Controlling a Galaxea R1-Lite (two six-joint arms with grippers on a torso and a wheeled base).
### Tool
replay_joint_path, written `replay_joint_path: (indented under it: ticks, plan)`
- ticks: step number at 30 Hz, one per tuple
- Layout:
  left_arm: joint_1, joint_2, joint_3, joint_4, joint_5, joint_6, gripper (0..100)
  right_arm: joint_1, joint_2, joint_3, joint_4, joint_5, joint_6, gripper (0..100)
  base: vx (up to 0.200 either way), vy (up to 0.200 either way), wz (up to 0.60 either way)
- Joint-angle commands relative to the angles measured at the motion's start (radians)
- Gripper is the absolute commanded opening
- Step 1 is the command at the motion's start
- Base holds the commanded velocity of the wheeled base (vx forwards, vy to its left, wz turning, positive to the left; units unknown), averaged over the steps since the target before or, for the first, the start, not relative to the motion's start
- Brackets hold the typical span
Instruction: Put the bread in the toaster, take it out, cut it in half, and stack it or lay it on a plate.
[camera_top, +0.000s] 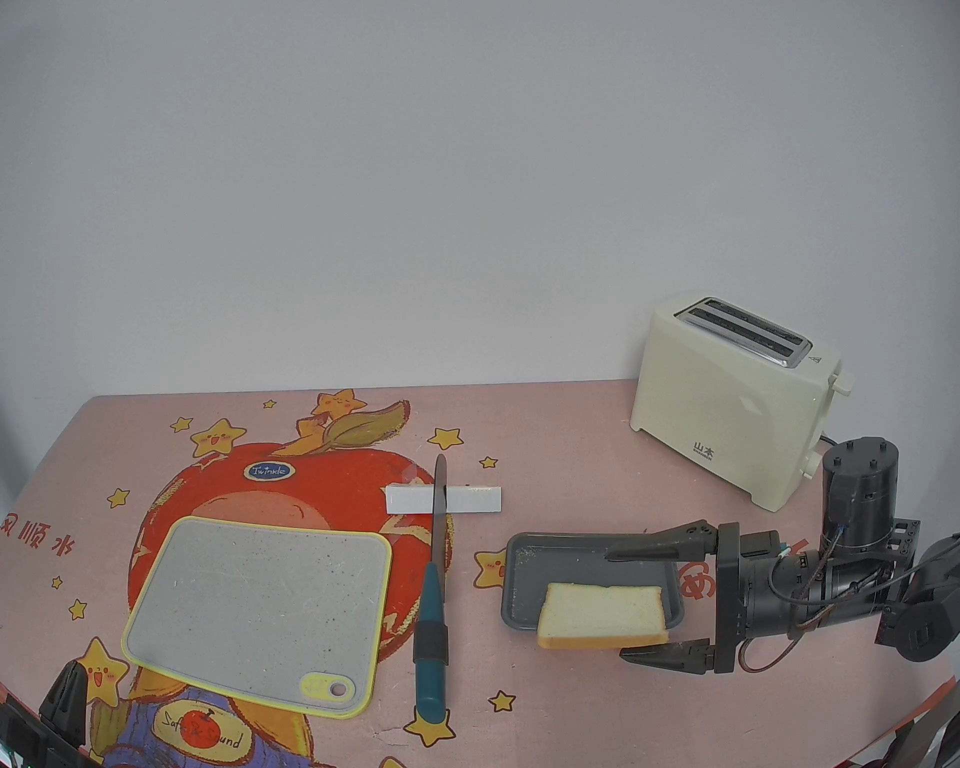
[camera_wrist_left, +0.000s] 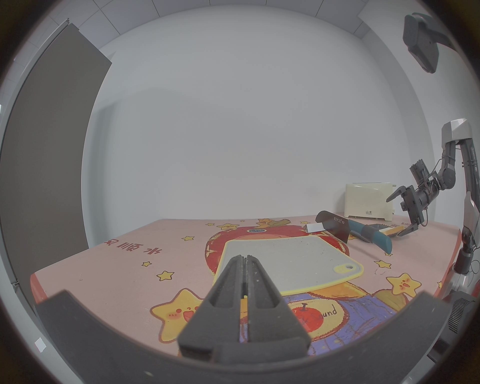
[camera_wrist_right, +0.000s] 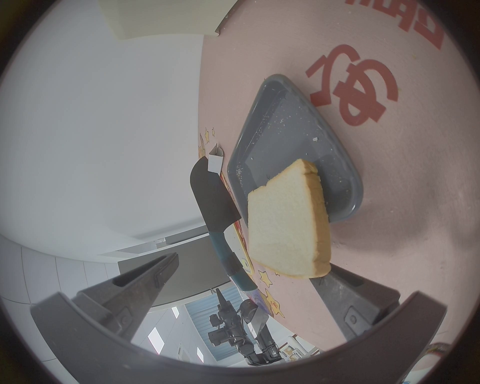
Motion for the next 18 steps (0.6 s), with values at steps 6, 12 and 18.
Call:
replay_joint_path:
  ticks: [6,12,18]
  plan:
    - [0.000,0.001,0.016,0.000,-0.001,0.000,0,0.001,0.048,0.005,0.001,0.001,0.002,100,0.000,0.000,0.00]
    - [0.000,0.001,0.016,0.000,0.001,0.000,0,-0.010,0.078,-0.001,0.001,0.001,0.016,0,0.000,0.000,0.00]
    - [0.000,0.001,0.016,0.000,0.001,0.000,0,-0.010,0.078,0.001,0.001,0.001,0.019,0,0.000,0.000,0.00]
